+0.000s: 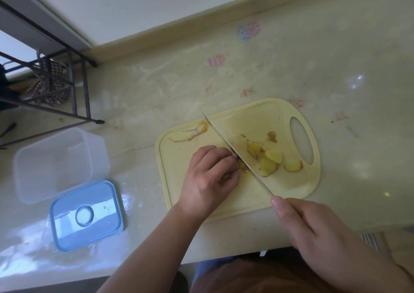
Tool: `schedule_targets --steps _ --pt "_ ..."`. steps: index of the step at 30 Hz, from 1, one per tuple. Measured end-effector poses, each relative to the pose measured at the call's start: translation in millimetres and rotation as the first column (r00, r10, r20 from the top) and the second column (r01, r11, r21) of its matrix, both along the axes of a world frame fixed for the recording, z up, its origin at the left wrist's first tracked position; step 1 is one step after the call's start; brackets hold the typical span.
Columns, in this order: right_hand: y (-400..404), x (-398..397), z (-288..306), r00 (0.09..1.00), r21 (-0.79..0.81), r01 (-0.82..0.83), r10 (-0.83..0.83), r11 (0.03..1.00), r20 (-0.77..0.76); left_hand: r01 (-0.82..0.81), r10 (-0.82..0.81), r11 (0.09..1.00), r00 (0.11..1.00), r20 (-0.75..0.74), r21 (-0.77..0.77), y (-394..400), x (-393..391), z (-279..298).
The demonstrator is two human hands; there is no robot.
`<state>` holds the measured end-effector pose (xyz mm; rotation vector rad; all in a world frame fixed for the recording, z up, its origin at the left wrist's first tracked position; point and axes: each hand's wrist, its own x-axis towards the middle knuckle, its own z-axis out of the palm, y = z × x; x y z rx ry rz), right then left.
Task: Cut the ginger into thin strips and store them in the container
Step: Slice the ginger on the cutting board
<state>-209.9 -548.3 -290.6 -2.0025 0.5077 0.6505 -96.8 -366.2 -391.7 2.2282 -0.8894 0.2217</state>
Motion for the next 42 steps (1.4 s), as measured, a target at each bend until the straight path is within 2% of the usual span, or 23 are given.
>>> schedule_targets --steps 22,30,35,42 --pt "4 16 -15 0.998 -0.023 -0.054 0.055 0.998 0.007 0.029 -0.027 0.997 0.999 0.02 -0.069 -1 4 -3" --pt "16 45 -31 0.996 -0.001 -0.061 0.061 0.998 0.064 0.032 -0.032 0.997 0.999 -0.008 -0.064 -2 5 -1" --pt "8 38 -22 0.997 0.041 0.005 -0.008 0.999 0.083 0.012 -0.013 1.0 0.999 -0.037 -0.026 1 2 1" --pt "6 14 -1 0.997 -0.01 -0.019 0.02 1.0 0.078 -0.001 0.0 0.999 1.0 -0.024 -0.034 0 3 -1"
